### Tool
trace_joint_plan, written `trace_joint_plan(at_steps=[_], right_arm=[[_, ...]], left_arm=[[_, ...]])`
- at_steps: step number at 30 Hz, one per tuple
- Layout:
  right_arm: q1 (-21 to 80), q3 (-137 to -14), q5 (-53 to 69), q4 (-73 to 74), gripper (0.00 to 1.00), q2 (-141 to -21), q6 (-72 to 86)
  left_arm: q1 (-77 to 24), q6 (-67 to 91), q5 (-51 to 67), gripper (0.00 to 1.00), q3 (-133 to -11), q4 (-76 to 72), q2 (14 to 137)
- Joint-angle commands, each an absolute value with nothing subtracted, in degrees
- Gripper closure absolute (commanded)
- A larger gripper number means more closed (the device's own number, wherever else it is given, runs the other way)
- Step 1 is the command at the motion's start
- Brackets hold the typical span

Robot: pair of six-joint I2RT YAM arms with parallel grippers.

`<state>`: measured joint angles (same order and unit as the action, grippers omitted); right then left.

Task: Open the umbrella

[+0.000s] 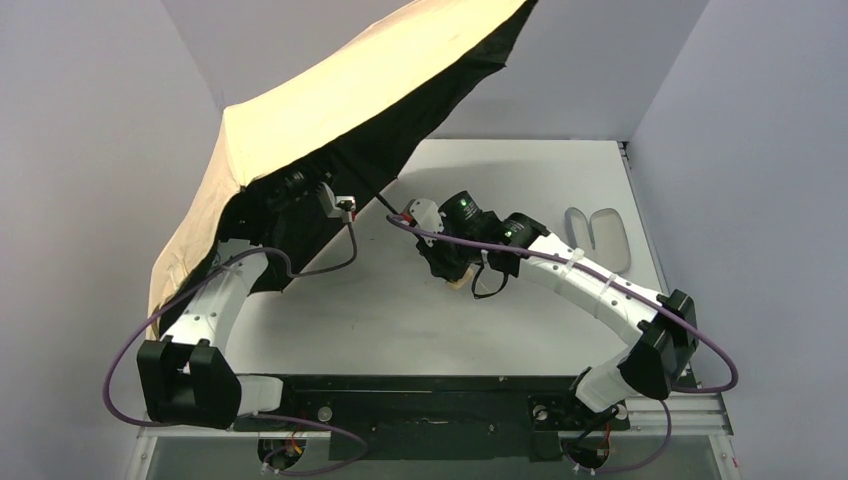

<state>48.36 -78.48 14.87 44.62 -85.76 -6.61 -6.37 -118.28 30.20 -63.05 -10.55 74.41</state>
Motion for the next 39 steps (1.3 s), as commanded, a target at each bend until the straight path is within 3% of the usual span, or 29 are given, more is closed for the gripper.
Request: trace_joint_plan(at_steps=[1,30,34,39], right_arm=[[50.5,-74.8,17.9,65.0,1.0,-80.6,-15.9],[49.4,-74.3,18.4,63.5,1.0,-79.8,-15.4],[48.2,-79.2,21.2,60.6,1.0,-81.3,-12.0],[45.1,-86.3,27.4,57.2,1.0,-83.8,-5.7]], left_arm=[[3.0,-118.4,9.3,1.0,-69.8,-23.5,76.0],[2.9,-119.7,8.0,1.0,-72.5,-26.1,80.7],[-1.1,-119.5,11.6,0.91,-69.2,-22.2,78.2],[-7.0,-120.3,16.7,0.64,-62.2,-18.4,74.3]])
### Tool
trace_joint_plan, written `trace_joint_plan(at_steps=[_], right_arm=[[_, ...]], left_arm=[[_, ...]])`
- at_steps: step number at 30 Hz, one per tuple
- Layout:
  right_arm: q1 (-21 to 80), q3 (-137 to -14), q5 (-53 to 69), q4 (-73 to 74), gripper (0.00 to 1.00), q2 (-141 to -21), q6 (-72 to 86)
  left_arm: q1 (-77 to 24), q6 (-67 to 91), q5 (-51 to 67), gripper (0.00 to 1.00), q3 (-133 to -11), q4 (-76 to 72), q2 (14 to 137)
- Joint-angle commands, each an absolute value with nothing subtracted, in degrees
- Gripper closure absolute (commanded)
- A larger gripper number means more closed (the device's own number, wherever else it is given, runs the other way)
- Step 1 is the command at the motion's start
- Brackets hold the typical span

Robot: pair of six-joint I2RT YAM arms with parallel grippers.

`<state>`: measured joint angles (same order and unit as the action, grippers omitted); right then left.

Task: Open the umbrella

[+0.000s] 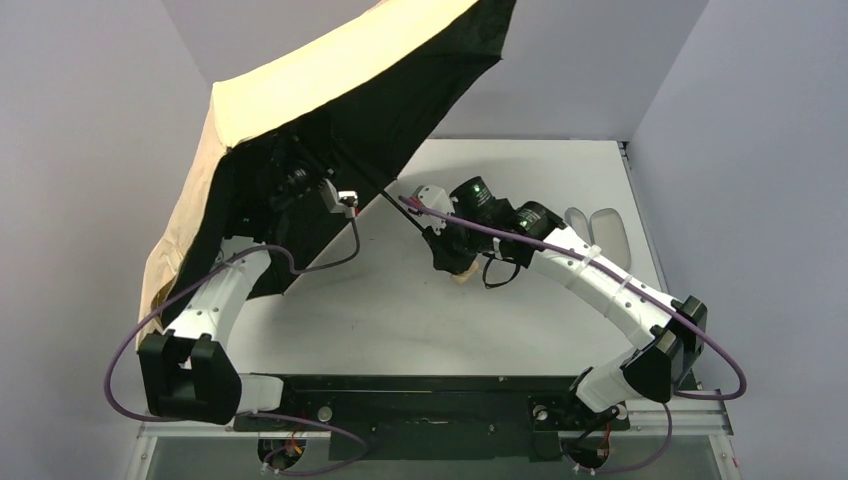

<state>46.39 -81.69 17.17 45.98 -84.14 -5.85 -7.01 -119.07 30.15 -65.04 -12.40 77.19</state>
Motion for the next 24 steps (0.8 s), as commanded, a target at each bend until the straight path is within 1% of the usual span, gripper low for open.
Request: trace_joint_plan(at_steps=[1,2,3,4,6,8,13,15,16,21,23,24], right_arm=[[43.8,-87.8,28.6,56.6,1.0,-84.4,-4.7],[42.6,-88.1,30.3,55.2,1.0,-84.6,-2.8],[42.1,-88.1,31.1,54.2,1.0,-84.6,-1.8],[41.3,-87.9,32.3,52.6,1.0,-84.5,-0.5],[40.9,-87.1,33.0,50.6,1.0,-84.1,1.5],[40.9,-86.0,33.3,48.5,1.0,-83.3,2.9],[41.1,-83.0,33.8,43.8,1.0,-81.6,5.9],[41.0,-82.3,33.6,42.2,1.0,-81.3,6.8],[41.0,-81.9,33.5,41.6,1.0,-81.0,7.1],[40.1,-80.2,32.7,35.4,1.0,-79.8,11.8],[39.8,-79.6,32.3,32.3,1.0,-79.1,14.2],[39.8,-79.4,32.1,31.3,1.0,-78.9,15.0]], left_arm=[[-7.6,-121.0,17.5,0.62,-60.5,-17.1,73.7],[-8.9,-121.2,18.1,0.57,-59.6,-16.5,73.3],[-9.4,-121.5,19.0,0.54,-58.1,-15.3,72.6],[-10.4,-121.8,19.2,0.45,-57.6,-14.2,72.3],[-11.5,-121.8,20.2,0.34,-55.4,-11.2,71.2],[-12.3,-121.9,21.8,0.3,-53.8,-10.1,69.8],[-14.3,-121.6,26.0,0.27,-50.6,-4.8,64.9],[-16.1,-119.7,25.6,0.27,-49.6,-3.6,63.3],[-17.1,-118.2,23.6,0.26,-48.7,-4.3,62.7],[-25.0,-95.2,13.3,0.21,-48.3,-1.5,57.3],[-26.0,-84.0,9.7,0.21,-49.6,2.3,55.6],[-26.1,-75.4,8.3,0.21,-51.2,5.7,54.7]])
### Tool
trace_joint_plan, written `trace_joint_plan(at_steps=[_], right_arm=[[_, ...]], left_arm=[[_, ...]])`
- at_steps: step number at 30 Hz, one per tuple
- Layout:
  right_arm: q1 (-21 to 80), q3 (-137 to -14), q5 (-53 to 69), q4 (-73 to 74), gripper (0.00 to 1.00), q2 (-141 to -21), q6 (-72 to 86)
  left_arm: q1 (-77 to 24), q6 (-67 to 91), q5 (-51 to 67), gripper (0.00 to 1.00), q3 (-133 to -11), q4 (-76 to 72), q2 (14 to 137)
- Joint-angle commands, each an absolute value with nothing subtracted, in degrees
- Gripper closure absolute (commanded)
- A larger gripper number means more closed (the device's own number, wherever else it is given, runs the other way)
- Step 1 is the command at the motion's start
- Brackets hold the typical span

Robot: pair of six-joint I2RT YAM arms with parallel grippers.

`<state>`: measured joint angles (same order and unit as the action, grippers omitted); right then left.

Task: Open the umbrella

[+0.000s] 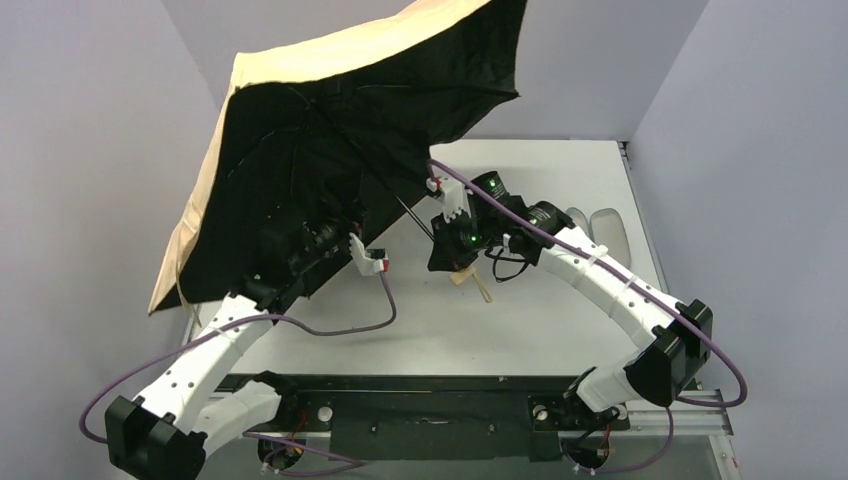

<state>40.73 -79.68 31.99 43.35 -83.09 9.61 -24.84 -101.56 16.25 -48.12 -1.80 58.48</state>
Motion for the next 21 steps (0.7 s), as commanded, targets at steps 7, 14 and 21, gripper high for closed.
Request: trace_joint_plan(at_steps=[7,14,21], right_arm=[[39.9,-79.4,31.6,24.3,1.0,-79.3,19.8],[40.7,-79.5,31.2,26.8,1.0,-79.7,17.0],[45.0,-79.4,28.3,30.9,1.0,-77.7,9.0]], left_arm=[[-26.2,-31.7,8.7,0.16,-59.9,16.5,53.9],[-30.0,-45.5,6.8,0.12,-58.3,5.1,53.5],[-24.5,-89.7,16.4,0.13,-54.0,-1.3,56.4]])
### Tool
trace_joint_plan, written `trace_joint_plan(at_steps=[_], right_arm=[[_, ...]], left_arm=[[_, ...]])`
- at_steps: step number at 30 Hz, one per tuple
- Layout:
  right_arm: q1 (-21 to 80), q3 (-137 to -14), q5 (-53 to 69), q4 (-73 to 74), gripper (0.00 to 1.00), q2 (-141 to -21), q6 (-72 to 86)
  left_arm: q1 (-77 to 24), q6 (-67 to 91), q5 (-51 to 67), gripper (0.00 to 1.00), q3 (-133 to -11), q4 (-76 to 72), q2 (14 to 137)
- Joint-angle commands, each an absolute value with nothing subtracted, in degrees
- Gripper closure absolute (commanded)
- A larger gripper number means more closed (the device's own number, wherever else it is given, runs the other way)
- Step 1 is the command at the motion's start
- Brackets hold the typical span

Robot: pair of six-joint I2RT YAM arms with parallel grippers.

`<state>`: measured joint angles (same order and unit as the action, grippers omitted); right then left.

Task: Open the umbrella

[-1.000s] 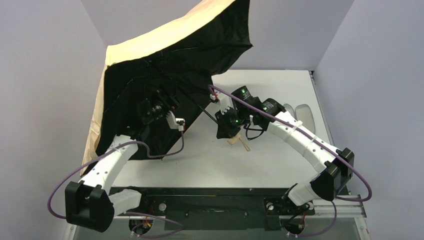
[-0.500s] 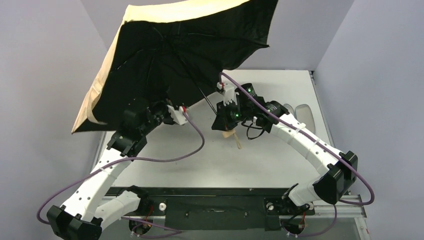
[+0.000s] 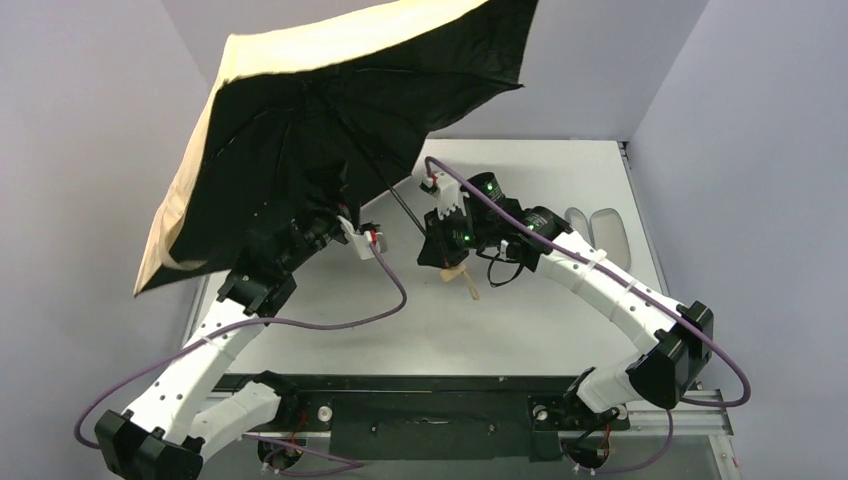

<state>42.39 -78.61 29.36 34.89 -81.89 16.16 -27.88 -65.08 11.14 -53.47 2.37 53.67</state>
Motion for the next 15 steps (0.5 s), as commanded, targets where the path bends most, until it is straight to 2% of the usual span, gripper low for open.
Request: trace_joint_plan(at_steps=[1,5,10,15], right_arm=[[45.4,-79.3,28.2,31.2,1.0,-77.7,8.6],[46.4,-79.3,28.4,32.0,1.0,-76.9,7.1],[47.2,-78.7,28.5,33.5,1.0,-76.2,4.6],[47.3,-78.1,29.0,35.0,1.0,-75.1,2.9]], left_arm=[[-23.8,-91.1,16.3,0.14,-55.0,-0.8,56.9],[-21.3,-97.4,16.6,0.19,-56.5,-1.4,60.1],[-17.9,-103.0,16.4,0.38,-55.7,-3.5,63.1],[-14.7,-105.0,15.2,0.53,-54.5,-7.5,65.4]])
